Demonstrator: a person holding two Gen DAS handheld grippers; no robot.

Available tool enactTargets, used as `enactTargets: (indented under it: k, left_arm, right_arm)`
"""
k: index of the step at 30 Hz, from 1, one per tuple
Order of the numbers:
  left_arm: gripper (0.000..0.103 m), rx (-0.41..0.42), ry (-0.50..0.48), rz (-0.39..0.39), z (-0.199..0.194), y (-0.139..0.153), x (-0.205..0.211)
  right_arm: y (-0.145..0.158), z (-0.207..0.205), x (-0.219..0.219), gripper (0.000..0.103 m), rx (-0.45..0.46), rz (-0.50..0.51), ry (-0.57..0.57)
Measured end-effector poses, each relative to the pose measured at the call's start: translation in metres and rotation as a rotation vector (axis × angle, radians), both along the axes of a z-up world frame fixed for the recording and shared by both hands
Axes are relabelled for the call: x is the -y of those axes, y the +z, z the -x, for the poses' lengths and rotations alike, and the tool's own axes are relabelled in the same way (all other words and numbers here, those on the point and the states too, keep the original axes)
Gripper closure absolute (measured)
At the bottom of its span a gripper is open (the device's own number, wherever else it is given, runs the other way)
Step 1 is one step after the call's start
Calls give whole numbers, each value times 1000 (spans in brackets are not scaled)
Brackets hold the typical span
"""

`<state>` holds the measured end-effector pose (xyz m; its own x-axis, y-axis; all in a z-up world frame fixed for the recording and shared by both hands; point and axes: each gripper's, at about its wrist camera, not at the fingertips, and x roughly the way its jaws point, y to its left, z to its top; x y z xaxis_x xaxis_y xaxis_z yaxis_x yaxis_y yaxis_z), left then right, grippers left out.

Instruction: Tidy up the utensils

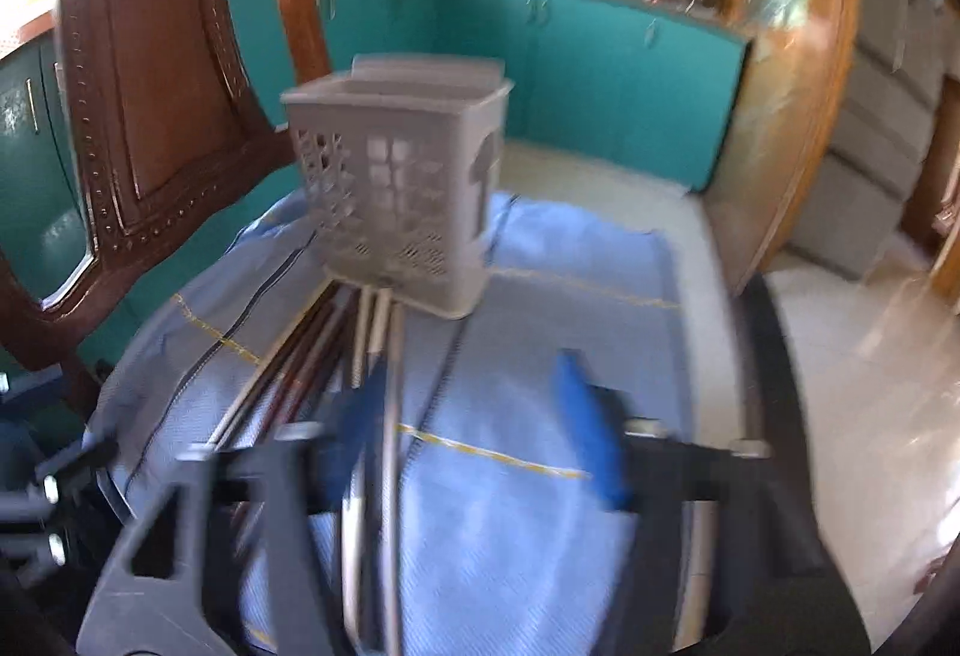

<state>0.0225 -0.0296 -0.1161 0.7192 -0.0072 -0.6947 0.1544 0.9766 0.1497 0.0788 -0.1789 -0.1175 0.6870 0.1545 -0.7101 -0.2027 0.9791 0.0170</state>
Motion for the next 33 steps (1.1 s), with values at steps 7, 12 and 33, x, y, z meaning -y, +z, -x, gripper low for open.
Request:
enactTargets:
  k: [7, 12, 33]
  left_arm:
    - [69, 58, -5, -65, -32, 16, 0]
    - [69, 71, -17, -82, -75, 21, 6]
    - [66, -133, -7, 30, -133, -21, 29]
  right_arm:
    - [-30, -50, -21, 65, -181, -61, 135]
    - [-56, -53, -25, 64, -297, -79, 144]
    - [-53, -43, 45, 95, -339, -196, -25]
